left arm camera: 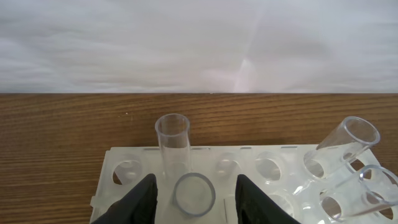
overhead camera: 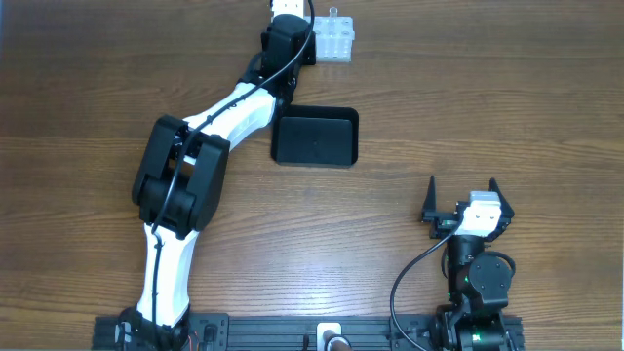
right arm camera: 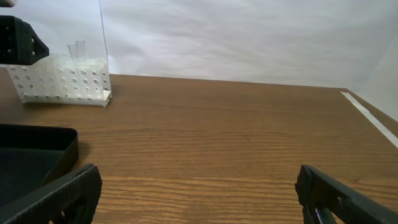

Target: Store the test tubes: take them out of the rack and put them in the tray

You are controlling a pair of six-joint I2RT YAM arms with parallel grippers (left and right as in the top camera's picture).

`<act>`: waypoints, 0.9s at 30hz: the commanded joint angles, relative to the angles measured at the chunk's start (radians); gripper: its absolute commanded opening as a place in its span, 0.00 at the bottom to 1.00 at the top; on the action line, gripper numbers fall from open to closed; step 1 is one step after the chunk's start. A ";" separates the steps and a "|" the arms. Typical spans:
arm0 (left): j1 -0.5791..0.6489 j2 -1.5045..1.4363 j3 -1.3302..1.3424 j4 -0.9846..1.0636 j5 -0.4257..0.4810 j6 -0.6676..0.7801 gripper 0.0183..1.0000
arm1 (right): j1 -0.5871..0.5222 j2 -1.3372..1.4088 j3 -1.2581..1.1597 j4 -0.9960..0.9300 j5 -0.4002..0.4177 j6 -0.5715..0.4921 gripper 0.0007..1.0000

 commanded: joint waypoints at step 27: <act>0.004 0.053 0.029 0.057 -0.037 -0.011 0.28 | -0.006 -0.003 -0.005 -0.003 0.009 -0.002 0.99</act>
